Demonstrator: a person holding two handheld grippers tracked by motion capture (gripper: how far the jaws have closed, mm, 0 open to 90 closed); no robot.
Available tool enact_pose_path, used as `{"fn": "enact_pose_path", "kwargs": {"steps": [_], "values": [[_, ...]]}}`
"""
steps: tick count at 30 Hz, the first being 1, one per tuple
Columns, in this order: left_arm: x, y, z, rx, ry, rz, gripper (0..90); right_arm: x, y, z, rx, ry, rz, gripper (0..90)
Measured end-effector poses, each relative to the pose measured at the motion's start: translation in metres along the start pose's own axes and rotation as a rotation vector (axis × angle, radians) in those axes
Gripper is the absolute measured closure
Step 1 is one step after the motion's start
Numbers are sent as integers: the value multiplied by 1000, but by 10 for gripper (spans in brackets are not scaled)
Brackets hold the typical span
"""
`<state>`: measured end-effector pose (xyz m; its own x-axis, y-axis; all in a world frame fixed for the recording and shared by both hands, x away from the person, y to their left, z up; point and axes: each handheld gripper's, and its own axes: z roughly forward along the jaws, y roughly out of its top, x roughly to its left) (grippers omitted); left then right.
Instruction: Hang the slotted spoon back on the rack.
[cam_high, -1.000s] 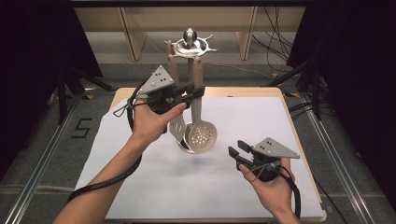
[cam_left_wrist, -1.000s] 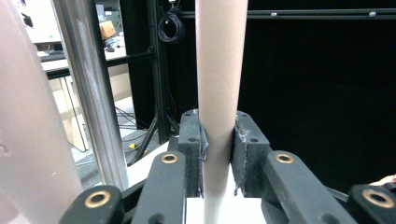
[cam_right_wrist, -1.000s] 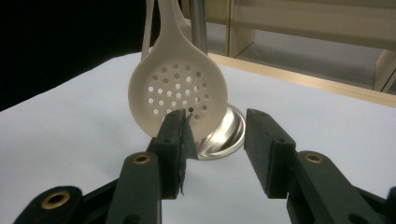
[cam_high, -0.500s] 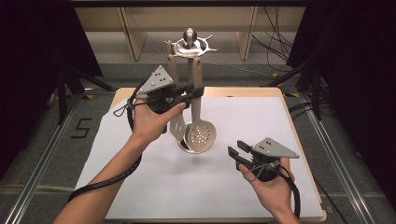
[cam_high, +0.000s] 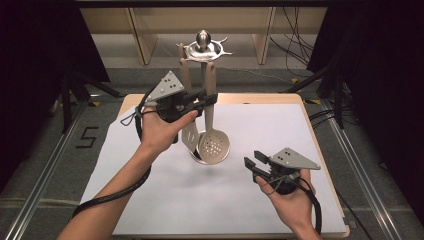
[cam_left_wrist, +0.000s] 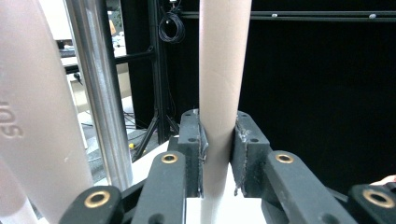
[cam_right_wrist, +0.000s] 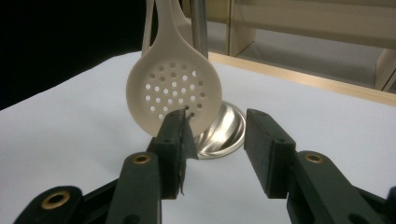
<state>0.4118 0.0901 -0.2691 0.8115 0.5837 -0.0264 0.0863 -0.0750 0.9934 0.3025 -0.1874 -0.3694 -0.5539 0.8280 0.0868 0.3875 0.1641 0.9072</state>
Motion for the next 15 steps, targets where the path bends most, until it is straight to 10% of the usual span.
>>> {"fn": "enact_pose_path", "kwargs": {"steps": [1, 15], "values": [[0, 0, 0, 0, 0, -1, 749, -4, 1, 1, -19, -4, -51, 597], [4, -3, 0, -22, -8, -56, 737, -2, -1, 1, -7, 1, -15, 597]]}}
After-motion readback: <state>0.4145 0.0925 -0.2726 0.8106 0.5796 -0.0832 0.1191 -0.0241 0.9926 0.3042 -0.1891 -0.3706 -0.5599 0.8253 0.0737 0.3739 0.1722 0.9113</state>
